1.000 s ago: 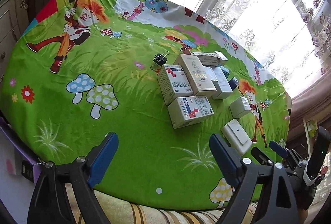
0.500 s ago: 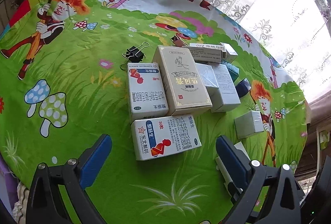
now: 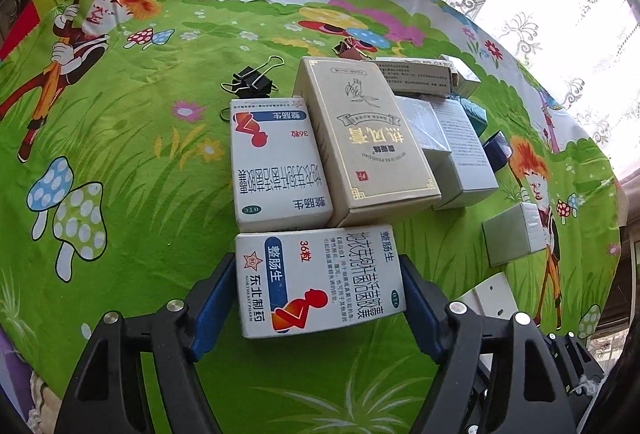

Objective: Organize rigid objects
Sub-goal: 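Grasp the white plastic case with the right tool while the left tool holds its box, then carry both items into the purple storage box and open both tools, then move both open tools back to the boxes on the bed, then grasp the red-and-blue labelled medicine box with the left tool while the right tool approaches the white cube, then grasp the white cube box with the right tool and lift it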

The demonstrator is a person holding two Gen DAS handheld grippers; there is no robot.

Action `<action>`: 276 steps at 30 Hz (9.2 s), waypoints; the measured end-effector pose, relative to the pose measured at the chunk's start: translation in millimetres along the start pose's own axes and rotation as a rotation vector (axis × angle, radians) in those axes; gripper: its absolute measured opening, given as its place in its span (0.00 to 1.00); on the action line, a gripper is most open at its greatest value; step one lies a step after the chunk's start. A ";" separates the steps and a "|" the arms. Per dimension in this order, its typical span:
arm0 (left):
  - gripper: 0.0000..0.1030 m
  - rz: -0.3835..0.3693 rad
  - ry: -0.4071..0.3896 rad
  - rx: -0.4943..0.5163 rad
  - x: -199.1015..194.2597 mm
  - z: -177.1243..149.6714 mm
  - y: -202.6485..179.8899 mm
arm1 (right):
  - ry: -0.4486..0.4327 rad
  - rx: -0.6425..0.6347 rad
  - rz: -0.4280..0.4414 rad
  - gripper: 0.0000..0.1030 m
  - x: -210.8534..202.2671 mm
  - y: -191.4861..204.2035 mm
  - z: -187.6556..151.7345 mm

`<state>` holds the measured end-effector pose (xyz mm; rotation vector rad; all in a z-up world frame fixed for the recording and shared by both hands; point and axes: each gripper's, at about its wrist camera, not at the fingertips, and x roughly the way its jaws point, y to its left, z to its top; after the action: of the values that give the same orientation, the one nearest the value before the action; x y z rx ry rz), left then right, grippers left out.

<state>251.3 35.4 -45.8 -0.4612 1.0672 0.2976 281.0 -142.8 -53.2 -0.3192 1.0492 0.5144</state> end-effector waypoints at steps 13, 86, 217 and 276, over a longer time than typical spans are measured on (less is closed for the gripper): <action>0.74 -0.072 -0.064 0.066 -38.9 -24.2 10.0 | -0.035 0.094 -0.001 0.65 -37.0 4.8 -15.8; 0.74 0.048 -0.344 -0.310 -242.4 -146.2 330.2 | -0.180 -0.294 0.323 0.65 -190.5 305.6 -60.1; 0.51 -0.018 -0.031 0.056 7.6 41.8 28.0 | -0.181 0.286 -0.072 0.79 4.9 -30.4 50.7; 0.45 -0.003 -0.234 -0.082 -157.1 -54.5 150.3 | -0.371 0.010 0.140 0.37 -146.4 141.4 16.8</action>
<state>70.2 136.4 39.4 -0.4890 0.8283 0.3842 158.2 -52.8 82.9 -0.1338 0.7158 0.6661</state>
